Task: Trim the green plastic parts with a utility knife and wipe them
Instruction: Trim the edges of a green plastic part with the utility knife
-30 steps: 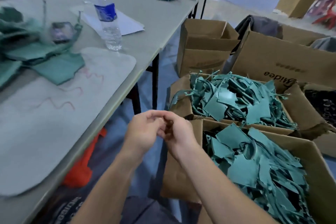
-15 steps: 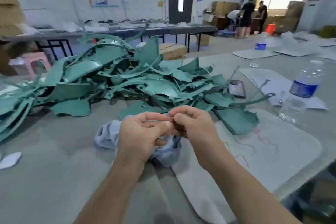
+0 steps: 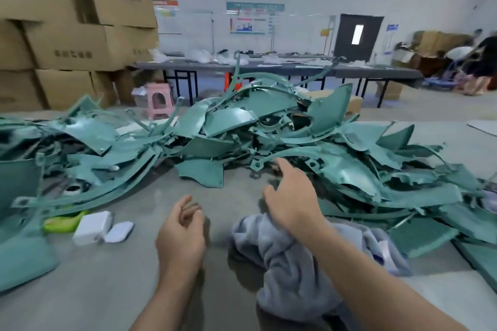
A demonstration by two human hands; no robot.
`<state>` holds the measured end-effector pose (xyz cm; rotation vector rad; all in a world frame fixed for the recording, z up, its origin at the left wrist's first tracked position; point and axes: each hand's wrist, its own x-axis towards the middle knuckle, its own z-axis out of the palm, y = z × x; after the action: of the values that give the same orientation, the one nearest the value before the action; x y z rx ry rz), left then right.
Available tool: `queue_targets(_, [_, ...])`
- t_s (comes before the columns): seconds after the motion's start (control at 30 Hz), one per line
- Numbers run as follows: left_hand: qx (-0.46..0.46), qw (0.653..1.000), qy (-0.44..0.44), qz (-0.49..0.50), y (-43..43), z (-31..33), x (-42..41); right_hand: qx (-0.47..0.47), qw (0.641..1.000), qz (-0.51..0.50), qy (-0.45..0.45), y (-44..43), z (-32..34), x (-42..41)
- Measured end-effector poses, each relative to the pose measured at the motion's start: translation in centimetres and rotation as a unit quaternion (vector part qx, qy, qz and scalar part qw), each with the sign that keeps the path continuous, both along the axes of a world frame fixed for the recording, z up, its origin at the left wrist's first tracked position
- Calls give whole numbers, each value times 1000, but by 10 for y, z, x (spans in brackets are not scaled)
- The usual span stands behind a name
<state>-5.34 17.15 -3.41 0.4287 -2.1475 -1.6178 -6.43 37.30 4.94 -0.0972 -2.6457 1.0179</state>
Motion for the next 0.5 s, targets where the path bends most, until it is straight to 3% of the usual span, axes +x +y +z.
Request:
queue_targets(0.07, [-18,998,-9,-65,2,-1,-10,67,997,-11,46,2,3,-15])
queue_targets(0.17, [-57,994,-21,-89,3,-5,-21,257,962,37,87,2,17,-40])
queue_targets(0.27, [-84,993,-17,-77,1,-8,-24,391,920,27,20,2,28,-63])
queue_targets(0.37, [-90,993,-19,-70,2,-8,-23,528,847,8,-59,-1,24,-71])
queue_targets(0.43, [-103,991,-30,-78,5,-4,-21,560,827,34,-29,-1,20,-68])
queue_targets(0.5, [-137,986,-31,-86,7,-2,-20,515,854,55,49,-2,29,-56])
